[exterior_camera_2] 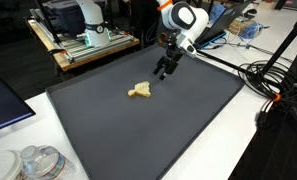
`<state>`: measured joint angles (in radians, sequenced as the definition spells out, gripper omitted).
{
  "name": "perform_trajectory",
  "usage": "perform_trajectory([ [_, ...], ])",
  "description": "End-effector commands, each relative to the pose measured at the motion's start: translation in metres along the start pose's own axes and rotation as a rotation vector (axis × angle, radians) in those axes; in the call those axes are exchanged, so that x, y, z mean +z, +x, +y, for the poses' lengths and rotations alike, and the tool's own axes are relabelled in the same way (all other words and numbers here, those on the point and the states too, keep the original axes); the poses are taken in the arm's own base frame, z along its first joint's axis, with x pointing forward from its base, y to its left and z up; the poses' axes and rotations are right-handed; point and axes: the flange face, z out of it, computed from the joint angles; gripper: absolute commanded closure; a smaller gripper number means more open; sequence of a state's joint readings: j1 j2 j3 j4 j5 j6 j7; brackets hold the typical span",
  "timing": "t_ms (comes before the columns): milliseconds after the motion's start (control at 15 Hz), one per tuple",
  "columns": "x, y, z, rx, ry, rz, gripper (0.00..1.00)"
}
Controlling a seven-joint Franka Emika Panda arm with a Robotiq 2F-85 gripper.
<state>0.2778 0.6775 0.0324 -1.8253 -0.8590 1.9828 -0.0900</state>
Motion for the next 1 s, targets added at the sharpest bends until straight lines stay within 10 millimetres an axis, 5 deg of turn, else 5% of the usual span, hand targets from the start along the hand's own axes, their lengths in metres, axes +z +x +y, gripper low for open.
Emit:
perform_trajectory([
  [0,0.0,-0.039,-0.023,0.037,-0.017,0.091,0.0],
  [933,-0.003,-0.154,-0.038,0.261,0.001,0.406,0.0],
])
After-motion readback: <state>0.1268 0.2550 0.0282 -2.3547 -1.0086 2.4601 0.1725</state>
